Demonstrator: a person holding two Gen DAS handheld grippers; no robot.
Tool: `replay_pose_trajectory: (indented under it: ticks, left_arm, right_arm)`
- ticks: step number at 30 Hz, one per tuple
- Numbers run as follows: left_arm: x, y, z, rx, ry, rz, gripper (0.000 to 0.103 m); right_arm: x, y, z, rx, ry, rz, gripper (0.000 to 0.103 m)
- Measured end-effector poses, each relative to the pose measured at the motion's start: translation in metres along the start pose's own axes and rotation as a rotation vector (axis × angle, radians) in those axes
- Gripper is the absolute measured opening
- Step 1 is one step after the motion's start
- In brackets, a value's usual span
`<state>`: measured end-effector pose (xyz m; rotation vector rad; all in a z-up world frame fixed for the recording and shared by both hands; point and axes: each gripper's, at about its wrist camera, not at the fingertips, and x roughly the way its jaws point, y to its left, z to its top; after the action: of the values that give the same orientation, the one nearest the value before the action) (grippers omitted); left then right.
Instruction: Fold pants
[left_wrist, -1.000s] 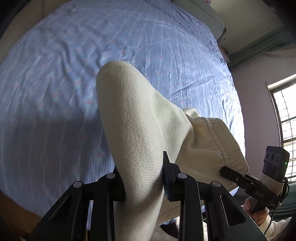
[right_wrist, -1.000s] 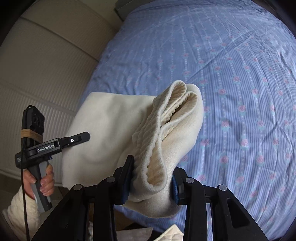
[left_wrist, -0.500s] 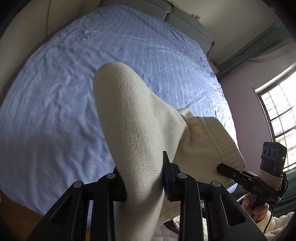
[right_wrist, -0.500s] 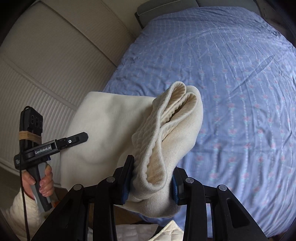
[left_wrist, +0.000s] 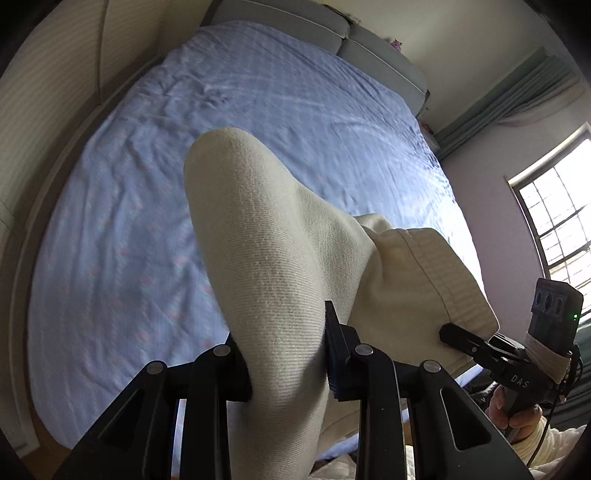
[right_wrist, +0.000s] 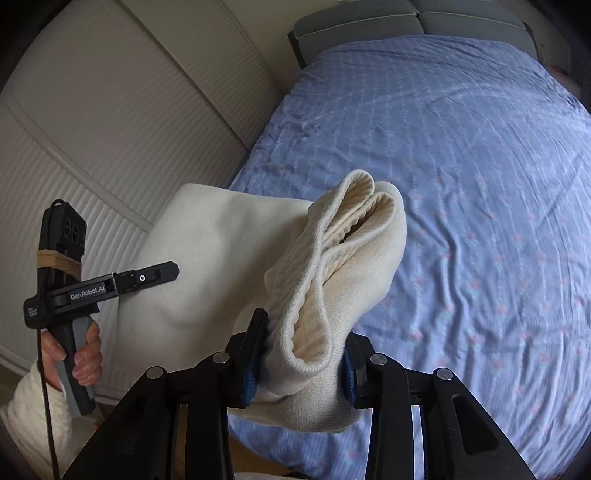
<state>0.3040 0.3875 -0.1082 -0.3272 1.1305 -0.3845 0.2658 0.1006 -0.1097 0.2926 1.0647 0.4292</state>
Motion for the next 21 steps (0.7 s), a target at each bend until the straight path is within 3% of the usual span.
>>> replay_pose_trajectory:
  ticks: [7, 13, 16, 21]
  left_arm:
    - [0.009, 0.066, 0.045, -0.006, 0.005, 0.068, 0.028]
    - [0.042, 0.118, 0.076, 0.018, 0.033, 0.153, 0.028]
    - [0.073, 0.147, 0.080, 0.031, 0.091, 0.242, 0.029]
    - [0.123, 0.191, 0.063, -0.043, 0.250, 0.364, 0.035]
  right_arm:
    - [0.061, 0.047, 0.029, -0.073, 0.050, -0.003, 0.036]
    - [0.138, 0.068, 0.048, -0.122, 0.153, -0.011, 0.036]
    - [0.170, 0.070, 0.045, -0.117, 0.208, -0.039, 0.036]
    - [0.230, 0.062, 0.030, -0.057, 0.375, -0.093, 0.037]
